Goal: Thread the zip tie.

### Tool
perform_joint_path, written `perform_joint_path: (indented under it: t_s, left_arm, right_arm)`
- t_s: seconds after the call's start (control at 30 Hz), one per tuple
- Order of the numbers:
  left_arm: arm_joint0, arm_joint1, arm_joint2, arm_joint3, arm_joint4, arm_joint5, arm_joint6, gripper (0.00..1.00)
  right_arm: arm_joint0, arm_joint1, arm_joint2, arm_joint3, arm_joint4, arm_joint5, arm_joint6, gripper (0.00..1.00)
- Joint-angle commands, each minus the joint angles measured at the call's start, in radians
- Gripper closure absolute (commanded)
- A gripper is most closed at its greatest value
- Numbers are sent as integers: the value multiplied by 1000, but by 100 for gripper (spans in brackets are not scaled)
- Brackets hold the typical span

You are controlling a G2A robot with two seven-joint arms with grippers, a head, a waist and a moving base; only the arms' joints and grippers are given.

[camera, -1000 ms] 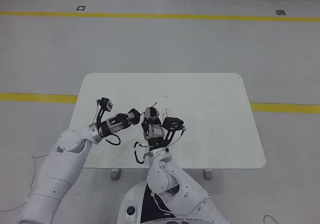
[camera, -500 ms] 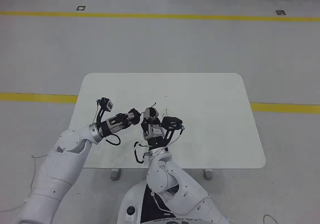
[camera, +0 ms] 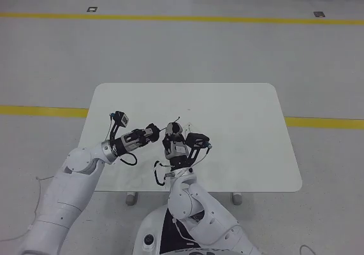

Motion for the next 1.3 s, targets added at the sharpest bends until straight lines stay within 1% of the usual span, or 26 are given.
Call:
perform_joint_path:
  t_s: [0.0,0.53,1.03,1.27]
  left_arm:
    - [0,0,0,0,0,0,0,100]
    - [0,0,0,0,0,0,0,100]
    - [0,0,0,0,0,0,0,100]
    - [0,0,0,0,0,0,0,100]
  right_arm:
    - [0,0,1,0,-2,1,1,100]
    - [2,1,-7,5,-31,-18,27,100]
    - [-1,0,-2,9,-58,31,12,100]
    - [1,1,-7,10,-67,21,22,100]
